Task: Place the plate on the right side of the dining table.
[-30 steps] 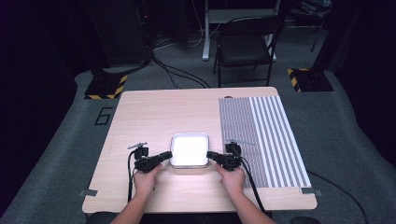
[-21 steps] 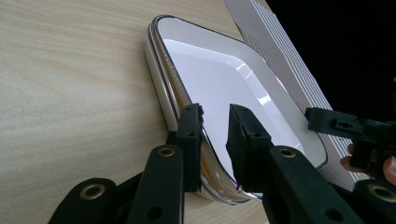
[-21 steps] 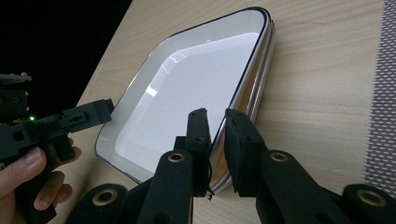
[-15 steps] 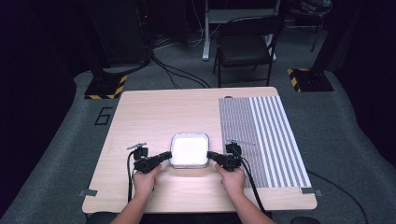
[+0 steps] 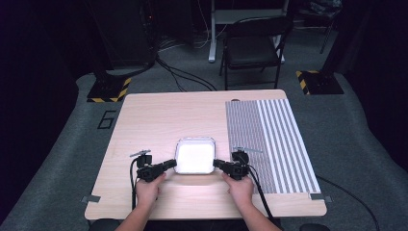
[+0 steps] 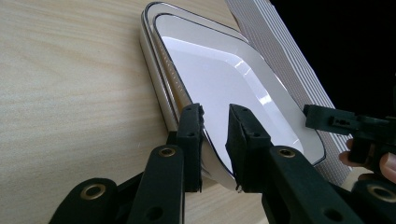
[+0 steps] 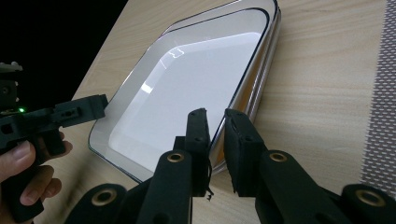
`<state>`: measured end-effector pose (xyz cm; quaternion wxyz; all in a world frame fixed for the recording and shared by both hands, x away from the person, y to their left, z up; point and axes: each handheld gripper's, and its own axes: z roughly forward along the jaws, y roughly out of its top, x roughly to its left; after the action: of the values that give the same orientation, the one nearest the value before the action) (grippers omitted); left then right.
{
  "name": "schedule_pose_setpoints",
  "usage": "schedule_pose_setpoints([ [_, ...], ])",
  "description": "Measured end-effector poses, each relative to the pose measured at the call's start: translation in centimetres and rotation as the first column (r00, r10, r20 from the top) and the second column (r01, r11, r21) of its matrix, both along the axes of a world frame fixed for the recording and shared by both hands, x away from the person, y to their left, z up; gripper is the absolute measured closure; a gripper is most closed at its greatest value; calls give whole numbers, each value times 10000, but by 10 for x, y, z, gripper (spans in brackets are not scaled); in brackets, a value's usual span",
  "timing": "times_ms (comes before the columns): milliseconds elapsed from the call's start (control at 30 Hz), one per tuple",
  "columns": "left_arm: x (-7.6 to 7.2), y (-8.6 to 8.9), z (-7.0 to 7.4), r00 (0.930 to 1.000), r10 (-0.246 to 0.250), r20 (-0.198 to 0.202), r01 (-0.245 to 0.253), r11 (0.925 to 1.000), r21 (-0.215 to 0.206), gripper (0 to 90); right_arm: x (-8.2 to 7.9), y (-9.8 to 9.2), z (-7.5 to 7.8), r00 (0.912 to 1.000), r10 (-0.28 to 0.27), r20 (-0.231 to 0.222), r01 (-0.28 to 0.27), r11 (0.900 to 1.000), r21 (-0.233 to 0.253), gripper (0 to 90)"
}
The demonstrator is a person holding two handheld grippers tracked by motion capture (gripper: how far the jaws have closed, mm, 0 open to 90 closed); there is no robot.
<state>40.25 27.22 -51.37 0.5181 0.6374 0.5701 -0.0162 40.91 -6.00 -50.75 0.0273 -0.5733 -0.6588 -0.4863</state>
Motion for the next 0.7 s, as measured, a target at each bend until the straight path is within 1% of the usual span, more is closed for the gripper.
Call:
schedule_pose_setpoints([
  [33, 0, 0, 0, 10000, -28, -21, 28, 10000, 34, 750, 0, 0, 0, 10000, 17, 0, -17, 10000, -20, 794],
  [100, 2, -2, -2, 10000, -62, -78, 64, 9998, 198, 749, -1, 2, 0, 9999, 26, 151, -24, 9999, -161, 787],
  [133, 2, -2, -2, 10000, -62, -78, 64, 9998, 198, 747, -1, 2, 0, 9999, 26, 151, -24, 9999, -161, 787],
  [200, 3, -2, -2, 10000, -75, -23, 76, 9994, 346, 738, -2, 4, 0, 9996, 69, 282, -57, 9990, -434, 775],
  [267, 4, -3, -2, 9999, -136, -56, 138, 9992, 375, 736, -2, 4, 0, 9994, 108, 327, -93, 9989, -460, 772],
  [300, 4, -3, -3, 9999, -133, -60, 136, 9991, 409, 734, -3, 5, 1, 9993, 116, 364, -96, 9984, -562, 769],
  [500, 5, -4, -3, 9999, -112, -57, 114, 9987, 489, 734, -3, 8, 2, 9990, 159, 409, -124, 9962, -859, 747],
  [533, 4, -4, -2, 9999, -99, -83, 103, 9987, 509, 734, -3, 9, 2, 9988, 196, 441, -152, 9952, -971, 742],
  [567, 4, -4, -2, 9999, -99, -137, 106, 9987, 500, 734, -3, 10, 3, 9991, 158, 400, -118, 9951, -983, 739],
  [633, 3, -5, -1, 9998, -165, -138, 173, 9980, 601, 732, -3, 11, 3, 9993, 148, 338, -113, 9948, -1016, 739],
  [667, 2, -6, 0, 9997, -161, -172, 171, 9980, 606, 727, -3, 11, 3, 9991, 226, 366, -187, 9943, -1053, 739],
  [700, 2, -6, 0, 9997, -188, -141, 198, 9970, 745, 727, -3, 11, 3, 9986, 269, 457, -215, 9931, -1150, 738],
])
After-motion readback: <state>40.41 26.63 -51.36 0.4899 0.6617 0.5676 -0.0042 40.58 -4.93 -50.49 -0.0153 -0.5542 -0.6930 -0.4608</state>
